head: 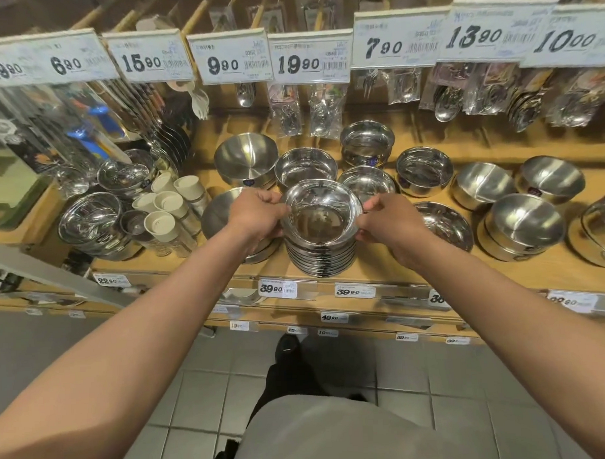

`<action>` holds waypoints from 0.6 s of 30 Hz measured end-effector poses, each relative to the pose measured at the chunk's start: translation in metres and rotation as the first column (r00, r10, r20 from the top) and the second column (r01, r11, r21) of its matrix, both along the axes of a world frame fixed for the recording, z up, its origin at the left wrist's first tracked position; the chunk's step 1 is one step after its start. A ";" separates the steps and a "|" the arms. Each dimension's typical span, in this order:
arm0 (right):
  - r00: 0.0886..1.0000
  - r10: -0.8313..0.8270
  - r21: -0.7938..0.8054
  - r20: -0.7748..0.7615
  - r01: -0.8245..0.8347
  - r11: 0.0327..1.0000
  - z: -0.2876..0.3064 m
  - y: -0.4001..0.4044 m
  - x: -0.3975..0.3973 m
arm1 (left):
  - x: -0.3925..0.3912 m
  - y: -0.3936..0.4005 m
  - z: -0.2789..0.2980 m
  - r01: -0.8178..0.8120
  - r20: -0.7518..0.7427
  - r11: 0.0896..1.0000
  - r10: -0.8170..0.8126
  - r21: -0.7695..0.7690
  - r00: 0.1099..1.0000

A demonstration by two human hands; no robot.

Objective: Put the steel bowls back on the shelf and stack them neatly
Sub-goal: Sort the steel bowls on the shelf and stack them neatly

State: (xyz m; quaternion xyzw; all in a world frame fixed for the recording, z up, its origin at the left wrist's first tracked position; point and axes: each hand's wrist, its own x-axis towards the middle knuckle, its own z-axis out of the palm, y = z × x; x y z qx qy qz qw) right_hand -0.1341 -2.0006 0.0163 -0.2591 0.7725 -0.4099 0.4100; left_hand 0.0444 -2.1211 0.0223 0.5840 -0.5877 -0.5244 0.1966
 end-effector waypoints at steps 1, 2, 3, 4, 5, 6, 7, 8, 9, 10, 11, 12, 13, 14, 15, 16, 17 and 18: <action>0.999 0.004 0.007 -0.038 -0.004 1.000 -0.002 0.000 0.001 | 0.001 0.000 -0.004 0.008 0.055 0.998 -0.005 -0.068 0.998; 0.997 0.005 0.012 -0.077 -0.005 1.000 -0.003 0.000 0.002 | 0.001 -0.001 -0.007 0.036 0.132 0.989 -0.017 -0.145 0.991; 0.993 0.005 0.013 -0.117 -0.003 1.000 -0.004 -0.001 0.003 | 0.001 -0.002 -0.010 0.072 0.205 0.976 -0.029 -0.206 0.978; 0.988 0.005 0.011 -0.153 -0.003 1.000 -0.005 -0.002 0.004 | 0.002 -0.002 -0.012 0.098 0.249 0.965 -0.035 -0.245 0.968; 0.983 0.007 0.008 -0.184 -0.006 1.000 -0.005 -0.002 0.005 | 0.002 -0.002 -0.012 0.113 0.267 0.958 -0.040 -0.263 0.963; 0.978 0.012 0.011 -0.207 -0.010 1.000 -0.005 -0.003 0.005 | 0.001 -0.002 -0.012 0.117 0.272 0.955 -0.040 -0.272 0.961; 0.974 0.014 0.015 -0.226 -0.011 1.000 -0.006 -0.003 0.006 | 0.001 -0.002 -0.012 0.116 0.273 0.954 -0.038 -0.275 0.961; 0.970 0.022 0.027 -0.243 -0.016 1.000 -0.007 -0.003 0.006 | 0.000 -0.002 -0.012 0.112 0.271 0.954 -0.035 -0.277 0.962; 0.965 0.032 0.033 -0.262 -0.024 0.999 -0.008 -0.002 0.007 | 0.000 -0.002 -0.012 0.109 0.266 0.955 -0.033 -0.277 0.963; 0.962 0.038 0.039 -0.271 -0.028 0.999 -0.009 -0.001 0.007 | 0.000 -0.002 -0.012 0.105 0.262 0.956 -0.031 -0.273 0.965; 0.961 0.039 0.041 -0.272 -0.029 0.999 -0.009 0.000 0.007 | 0.000 -0.002 -0.013 0.104 0.258 0.958 -0.032 -0.268 0.966; 0.963 0.038 0.044 -0.267 -0.028 0.999 -0.009 0.000 0.008 | 0.000 -0.002 -0.014 0.104 0.252 0.959 -0.035 -0.264 0.967; 0.962 0.039 0.046 -0.270 -0.028 0.999 -0.008 0.001 0.008 | 0.000 -0.002 -0.014 0.107 0.249 0.959 -0.039 -0.264 0.968; 0.962 0.039 0.052 -0.271 -0.026 0.998 -0.007 0.001 0.009 | 0.000 -0.001 -0.015 0.113 0.249 0.957 -0.045 -0.266 0.967; 0.962 0.032 0.048 -0.272 -0.020 0.999 -0.006 0.001 0.009 | 0.000 0.000 -0.016 0.123 0.253 0.955 -0.053 -0.270 0.966; 0.962 0.025 0.042 -0.271 -0.014 0.999 -0.005 0.001 0.009 | 0.000 0.000 -0.016 0.135 0.258 0.952 -0.062 -0.276 0.964; 0.963 0.018 0.031 -0.270 -0.010 0.999 -0.004 0.001 0.009 | 0.000 0.001 -0.016 0.142 0.260 0.949 -0.067 -0.282 0.963; 0.964 0.012 0.025 -0.267 -0.006 1.000 -0.003 0.002 0.010 | 0.000 0.002 -0.017 0.141 0.258 0.948 -0.066 -0.285 0.964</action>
